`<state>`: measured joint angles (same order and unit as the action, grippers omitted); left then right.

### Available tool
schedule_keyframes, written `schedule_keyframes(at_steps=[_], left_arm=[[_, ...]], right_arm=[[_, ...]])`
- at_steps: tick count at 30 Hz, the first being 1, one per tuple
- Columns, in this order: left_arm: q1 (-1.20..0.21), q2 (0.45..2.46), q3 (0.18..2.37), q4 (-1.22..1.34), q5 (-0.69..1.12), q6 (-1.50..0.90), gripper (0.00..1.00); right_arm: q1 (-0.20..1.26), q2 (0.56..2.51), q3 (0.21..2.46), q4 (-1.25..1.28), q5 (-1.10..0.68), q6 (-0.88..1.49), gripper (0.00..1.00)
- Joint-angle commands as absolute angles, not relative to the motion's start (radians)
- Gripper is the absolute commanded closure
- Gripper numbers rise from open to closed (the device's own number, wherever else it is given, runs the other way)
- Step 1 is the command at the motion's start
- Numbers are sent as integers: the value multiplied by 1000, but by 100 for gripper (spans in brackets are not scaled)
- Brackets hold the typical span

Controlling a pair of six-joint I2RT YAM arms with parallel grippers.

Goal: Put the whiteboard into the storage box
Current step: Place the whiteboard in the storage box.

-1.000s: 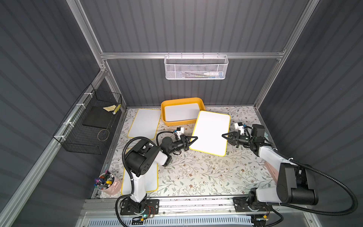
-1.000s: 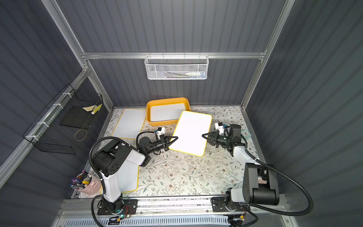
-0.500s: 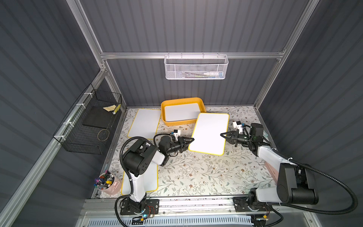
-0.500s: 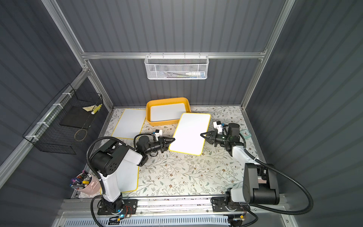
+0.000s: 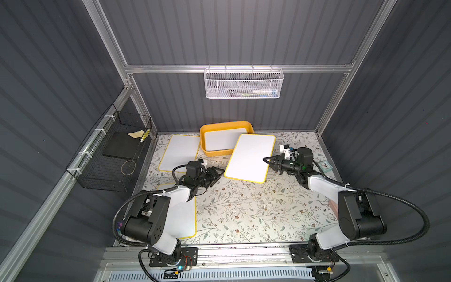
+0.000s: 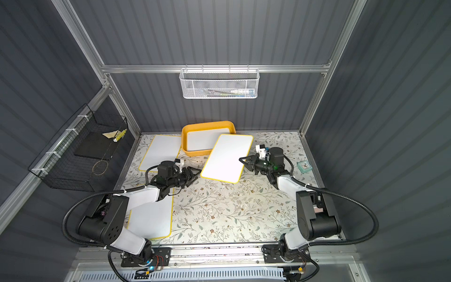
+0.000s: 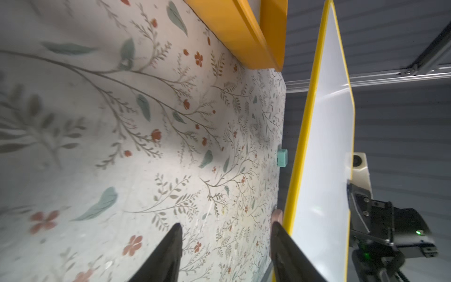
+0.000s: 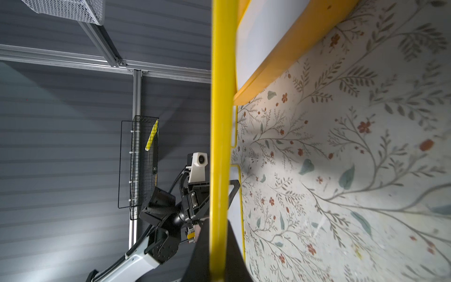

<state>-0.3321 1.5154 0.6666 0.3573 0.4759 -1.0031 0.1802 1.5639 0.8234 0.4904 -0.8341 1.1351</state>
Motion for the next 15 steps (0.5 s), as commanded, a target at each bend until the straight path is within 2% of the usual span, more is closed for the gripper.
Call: schedule_keyframes(at_steps=[1,15], left_arm=[[-334,1460,712,120,473,-850,41],[-205,1349,806,-191,509,-689,41]], right_arm=[[234,1585,936,561,-637,1160,100],[431,1829,1250,475,-134,1165,100]])
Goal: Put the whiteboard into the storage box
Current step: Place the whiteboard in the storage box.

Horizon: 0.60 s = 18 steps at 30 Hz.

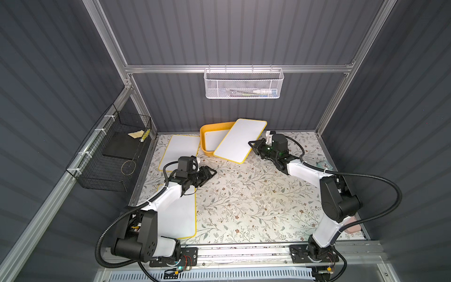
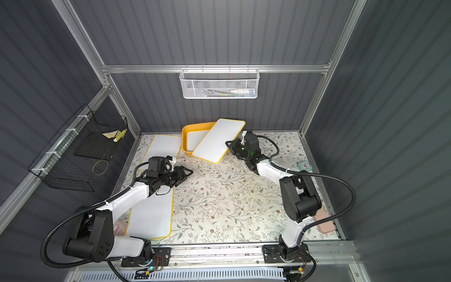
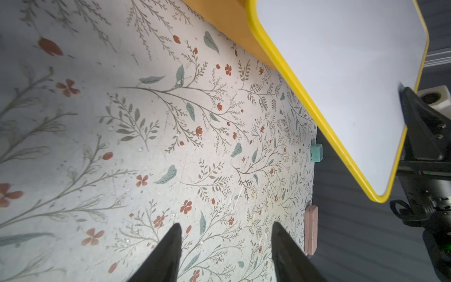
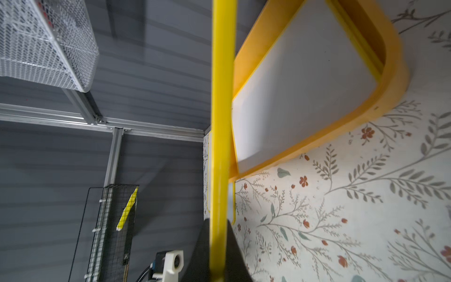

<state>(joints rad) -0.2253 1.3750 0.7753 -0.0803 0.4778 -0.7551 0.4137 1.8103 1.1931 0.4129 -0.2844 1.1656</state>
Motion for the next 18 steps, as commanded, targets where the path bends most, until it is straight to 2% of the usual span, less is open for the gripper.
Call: schedule_keyframes(at_steps=[1,9,13,18], left_arm=[[-196,1343,810,-205,513,-681,41],[-168,1317,833,-291,538,-633,41],[-157,1296,832,-324,527,-612,41],[-146,1284,822,-337,520,-604,41]], right_arm=[[438,1848,1266,477,-102,1165,100],[480,1997,1422,501,55,1164,100],[491,2070,1495,487,65,1167,99],[507,2148,1580,446,16,1165,87]])
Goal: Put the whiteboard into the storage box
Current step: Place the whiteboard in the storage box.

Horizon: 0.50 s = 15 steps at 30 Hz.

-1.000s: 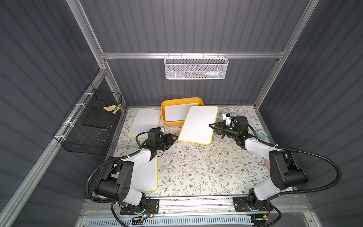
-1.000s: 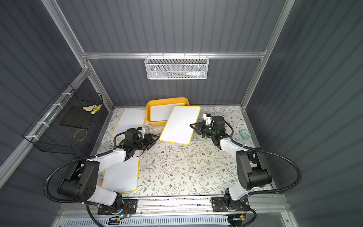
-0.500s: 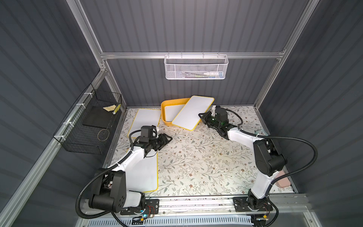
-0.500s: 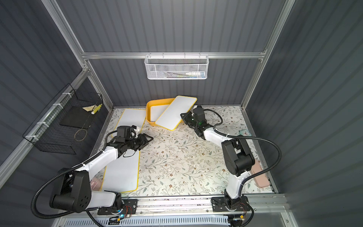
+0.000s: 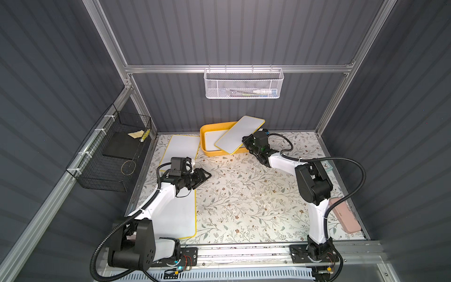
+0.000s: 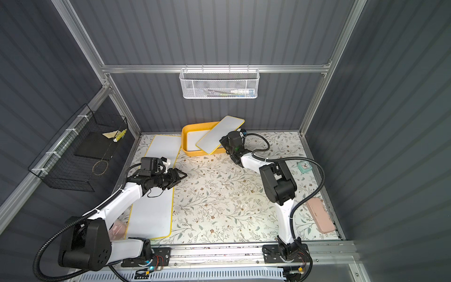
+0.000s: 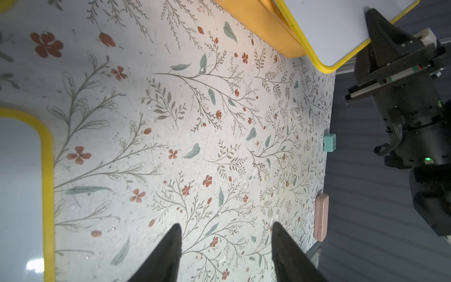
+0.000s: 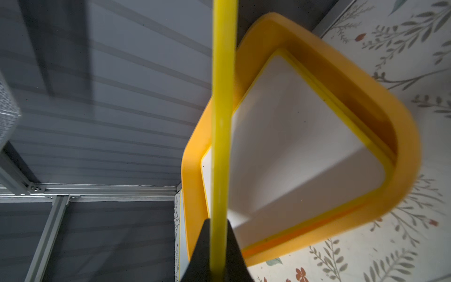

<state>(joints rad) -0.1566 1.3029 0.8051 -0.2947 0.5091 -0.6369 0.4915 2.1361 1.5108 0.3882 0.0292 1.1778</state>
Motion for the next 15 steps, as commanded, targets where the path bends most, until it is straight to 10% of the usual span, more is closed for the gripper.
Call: schedule_keyframes(at_steps=[1,15], left_arm=[[-144,1284,824,-339,522,-602,41],[-140,1289,817,-330,528,-607,41]], right_arm=[[507,2164,1593,444,0,1164,84],[536,2167,1627,352,-148,1139,37]])
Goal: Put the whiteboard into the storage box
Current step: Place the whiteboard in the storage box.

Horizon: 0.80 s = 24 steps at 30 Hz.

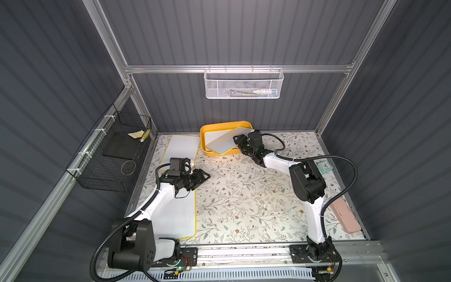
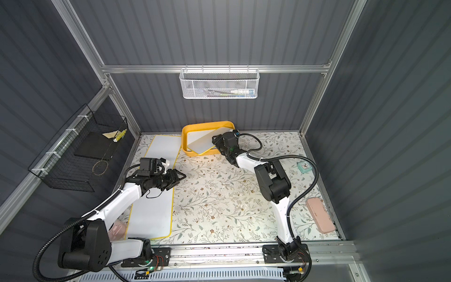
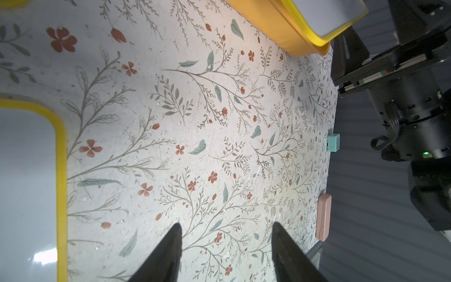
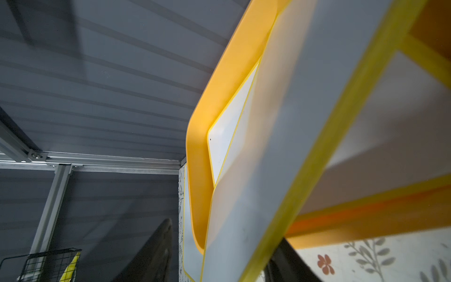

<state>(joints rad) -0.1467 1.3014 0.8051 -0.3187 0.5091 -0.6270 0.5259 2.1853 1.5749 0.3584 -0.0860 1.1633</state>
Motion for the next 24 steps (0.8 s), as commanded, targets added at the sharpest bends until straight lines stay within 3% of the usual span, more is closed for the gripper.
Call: schedule_keyframes(at_steps=[1,9,17,24], left_arm=[[-140,1289,815,-328,529,-607,41],[-140,1306,797,-295,539,-615,41],[-140,1303,793,-303,524,-608,41],[-140,1340,795,-275,540,-615,41]], right_arm=[[536,2170,1643,328,-174,1126,35],[538,2375,2114,-215,-458,927,27],[525,2344,2095,-331,-504,825,23],[524,2351,2136,-347,-675,778,20]])
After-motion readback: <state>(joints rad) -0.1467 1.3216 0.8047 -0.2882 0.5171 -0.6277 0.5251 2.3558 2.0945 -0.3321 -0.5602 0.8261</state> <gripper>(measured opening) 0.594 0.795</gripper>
